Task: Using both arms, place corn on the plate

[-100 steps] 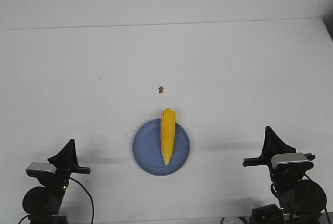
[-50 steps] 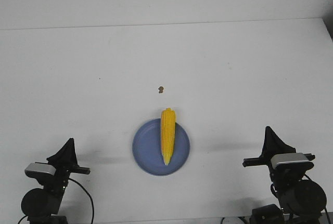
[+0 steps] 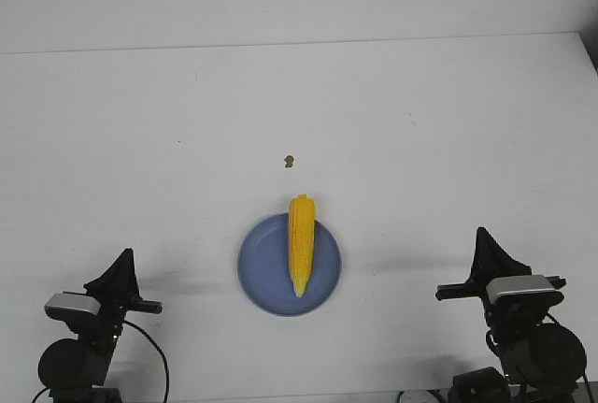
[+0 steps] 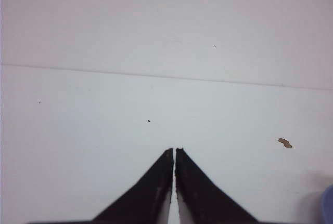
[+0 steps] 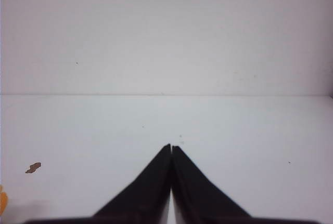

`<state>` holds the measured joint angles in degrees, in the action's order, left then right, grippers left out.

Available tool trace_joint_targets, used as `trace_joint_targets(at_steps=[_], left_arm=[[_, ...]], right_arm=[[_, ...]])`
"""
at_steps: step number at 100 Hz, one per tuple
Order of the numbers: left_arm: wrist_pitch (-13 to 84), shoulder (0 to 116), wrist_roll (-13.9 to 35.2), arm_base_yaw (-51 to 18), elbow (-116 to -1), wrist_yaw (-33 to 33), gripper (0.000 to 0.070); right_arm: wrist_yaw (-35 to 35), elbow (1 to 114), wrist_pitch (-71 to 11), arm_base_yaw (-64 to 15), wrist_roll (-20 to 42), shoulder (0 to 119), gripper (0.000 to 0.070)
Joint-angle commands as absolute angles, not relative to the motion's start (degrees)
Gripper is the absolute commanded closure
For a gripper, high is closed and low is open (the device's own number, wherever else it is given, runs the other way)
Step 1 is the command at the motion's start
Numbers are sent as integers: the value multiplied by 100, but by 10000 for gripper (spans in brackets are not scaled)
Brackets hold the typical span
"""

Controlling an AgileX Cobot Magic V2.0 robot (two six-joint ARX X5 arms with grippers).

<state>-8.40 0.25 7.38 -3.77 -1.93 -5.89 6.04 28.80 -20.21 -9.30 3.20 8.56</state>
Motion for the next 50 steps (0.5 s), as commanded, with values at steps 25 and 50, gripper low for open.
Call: trace_joint_targets(at_steps=[25,50], left_arm=[[-908,19,679,-370,-80,-596,687],[-908,19,679,-370,-80,-593,688]], right_arm=[[604,2928,-1933,-930,187,869,697],[556,2720,-1767,-792,-117,705,697]])
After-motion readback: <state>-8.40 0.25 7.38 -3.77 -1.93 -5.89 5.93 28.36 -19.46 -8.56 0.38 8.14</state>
